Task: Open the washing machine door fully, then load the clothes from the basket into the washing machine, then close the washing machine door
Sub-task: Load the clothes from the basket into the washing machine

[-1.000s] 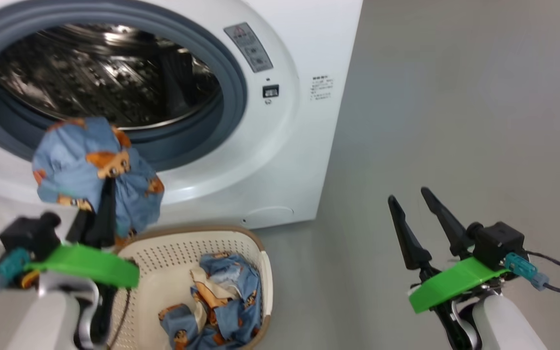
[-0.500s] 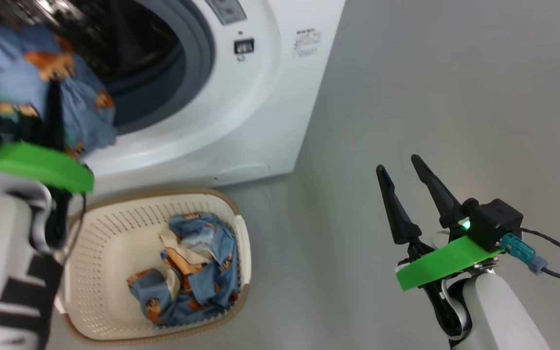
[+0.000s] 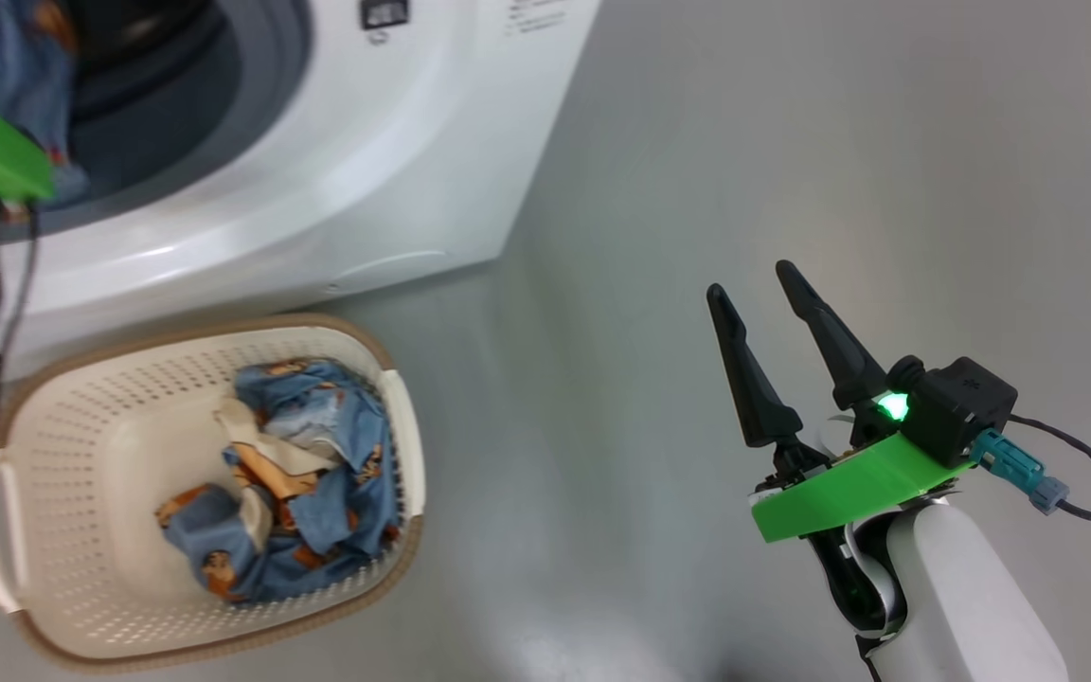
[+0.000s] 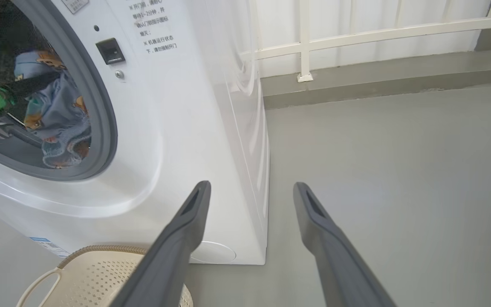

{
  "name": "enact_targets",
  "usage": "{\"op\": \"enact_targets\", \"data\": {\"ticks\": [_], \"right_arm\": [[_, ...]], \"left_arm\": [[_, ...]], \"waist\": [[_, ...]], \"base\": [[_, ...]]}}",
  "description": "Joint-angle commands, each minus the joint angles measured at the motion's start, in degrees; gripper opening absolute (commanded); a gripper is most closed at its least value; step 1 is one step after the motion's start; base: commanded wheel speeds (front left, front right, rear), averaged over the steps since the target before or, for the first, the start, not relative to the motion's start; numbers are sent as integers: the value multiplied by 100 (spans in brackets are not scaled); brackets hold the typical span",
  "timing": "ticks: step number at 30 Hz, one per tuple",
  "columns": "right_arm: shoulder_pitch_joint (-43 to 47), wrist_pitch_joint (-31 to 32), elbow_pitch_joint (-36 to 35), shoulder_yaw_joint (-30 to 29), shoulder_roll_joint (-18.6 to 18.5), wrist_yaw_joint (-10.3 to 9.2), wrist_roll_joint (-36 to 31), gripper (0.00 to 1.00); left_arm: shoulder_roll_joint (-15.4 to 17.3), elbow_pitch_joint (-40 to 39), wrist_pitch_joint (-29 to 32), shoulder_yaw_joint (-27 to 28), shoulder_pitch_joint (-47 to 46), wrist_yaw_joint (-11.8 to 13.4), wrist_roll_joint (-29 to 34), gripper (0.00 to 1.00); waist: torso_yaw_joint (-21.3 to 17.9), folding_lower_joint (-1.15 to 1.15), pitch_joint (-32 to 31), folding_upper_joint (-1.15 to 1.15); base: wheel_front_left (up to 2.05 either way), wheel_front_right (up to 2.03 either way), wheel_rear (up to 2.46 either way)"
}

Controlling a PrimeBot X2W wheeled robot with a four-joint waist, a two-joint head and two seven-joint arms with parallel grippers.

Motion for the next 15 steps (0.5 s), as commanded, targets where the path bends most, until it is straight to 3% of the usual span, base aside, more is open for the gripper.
{"op": "enact_targets", "data": {"ticks": [1,14,15], "right_arm": [[-18,-69,-171,114,40,9,72,100],[-32,-69,-320,163,41,9,221,100],[-31,-69,-316,169,41,9,227,100]], "left_arm": [[311,-62,-36,155,-283,-10,115,0],[522,-80,-36,569,-812,-13,525,0],[513,-12,-36,529,-823,-13,557,15]], "waist": [[-257,0,261,0],[-461,0,510,0],[-460,0,509,0]], "base": [[0,0,0],[0,0,0],[0,0,0]]}}
